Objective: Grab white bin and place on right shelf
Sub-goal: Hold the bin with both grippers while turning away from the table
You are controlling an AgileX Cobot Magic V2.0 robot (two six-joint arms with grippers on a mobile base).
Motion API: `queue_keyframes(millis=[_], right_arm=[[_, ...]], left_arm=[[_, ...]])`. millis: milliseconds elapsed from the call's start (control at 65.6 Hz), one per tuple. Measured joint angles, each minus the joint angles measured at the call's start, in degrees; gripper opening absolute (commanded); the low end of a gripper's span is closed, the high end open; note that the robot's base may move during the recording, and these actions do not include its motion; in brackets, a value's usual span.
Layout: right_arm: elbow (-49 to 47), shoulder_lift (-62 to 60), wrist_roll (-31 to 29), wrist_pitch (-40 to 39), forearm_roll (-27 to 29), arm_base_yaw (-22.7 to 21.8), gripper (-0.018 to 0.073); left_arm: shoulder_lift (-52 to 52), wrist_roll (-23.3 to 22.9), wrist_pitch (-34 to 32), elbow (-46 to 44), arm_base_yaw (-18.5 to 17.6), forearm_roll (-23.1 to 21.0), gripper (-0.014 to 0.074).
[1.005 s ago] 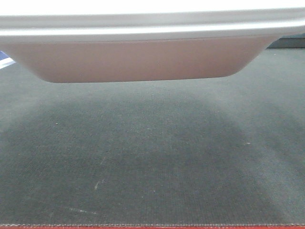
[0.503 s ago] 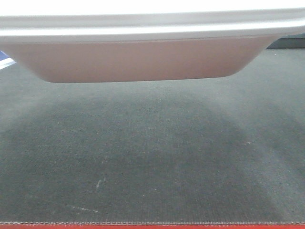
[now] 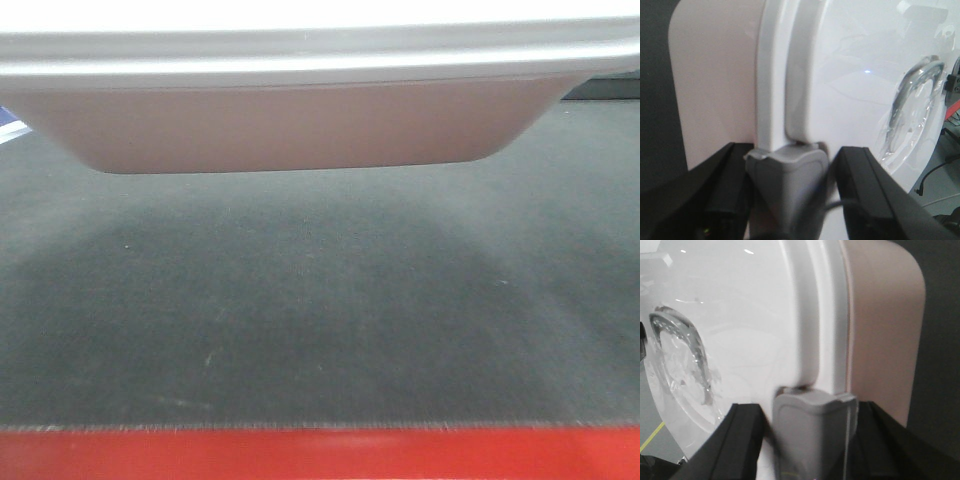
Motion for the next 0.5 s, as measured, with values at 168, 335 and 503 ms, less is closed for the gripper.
queue_keyframes(millis=[168, 335, 503], right_arm=[[0.00, 0.00, 0.00, 0.00, 0.00, 0.00, 0.0368], [0.00, 0.00, 0.00, 0.00, 0.00, 0.00, 0.0368], [0.00, 0.00, 0.00, 0.00, 0.00, 0.00, 0.0368]], left_arm=[[0.00, 0.00, 0.00, 0.00, 0.00, 0.00, 0.0188], [0.00, 0.00, 0.10, 0.00, 0.00, 0.00, 0.0188], [-0.04, 0.00, 0.10, 0.00, 0.00, 0.00, 0.0188]])
